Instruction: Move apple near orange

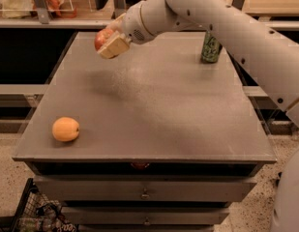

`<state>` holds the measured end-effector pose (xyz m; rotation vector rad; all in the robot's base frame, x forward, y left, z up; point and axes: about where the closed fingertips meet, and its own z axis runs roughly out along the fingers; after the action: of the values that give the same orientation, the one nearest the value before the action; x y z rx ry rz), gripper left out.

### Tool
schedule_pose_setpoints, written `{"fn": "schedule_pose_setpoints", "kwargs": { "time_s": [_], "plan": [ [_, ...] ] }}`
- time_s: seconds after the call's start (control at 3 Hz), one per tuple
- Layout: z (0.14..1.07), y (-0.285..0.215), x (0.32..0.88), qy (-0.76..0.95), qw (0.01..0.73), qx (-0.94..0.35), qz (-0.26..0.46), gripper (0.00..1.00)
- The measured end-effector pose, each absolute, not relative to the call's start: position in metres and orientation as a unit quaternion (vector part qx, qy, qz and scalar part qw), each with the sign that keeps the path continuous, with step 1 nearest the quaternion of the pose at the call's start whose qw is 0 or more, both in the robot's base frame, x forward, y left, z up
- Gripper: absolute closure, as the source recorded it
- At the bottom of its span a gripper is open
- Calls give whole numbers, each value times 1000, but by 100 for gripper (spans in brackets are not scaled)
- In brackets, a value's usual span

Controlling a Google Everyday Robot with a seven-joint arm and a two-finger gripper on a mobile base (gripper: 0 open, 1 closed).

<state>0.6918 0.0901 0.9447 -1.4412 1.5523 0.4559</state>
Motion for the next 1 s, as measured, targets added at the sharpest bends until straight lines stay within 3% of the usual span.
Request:
{"fn": "schedule_pose_setpoints", "kwargs": {
  "time_s": [0.33, 1.0],
  "plan": [
    [951, 94, 648, 583, 451, -629, 249, 100],
    [947, 98, 639, 577, 438, -639, 257, 100]
  ]
}}
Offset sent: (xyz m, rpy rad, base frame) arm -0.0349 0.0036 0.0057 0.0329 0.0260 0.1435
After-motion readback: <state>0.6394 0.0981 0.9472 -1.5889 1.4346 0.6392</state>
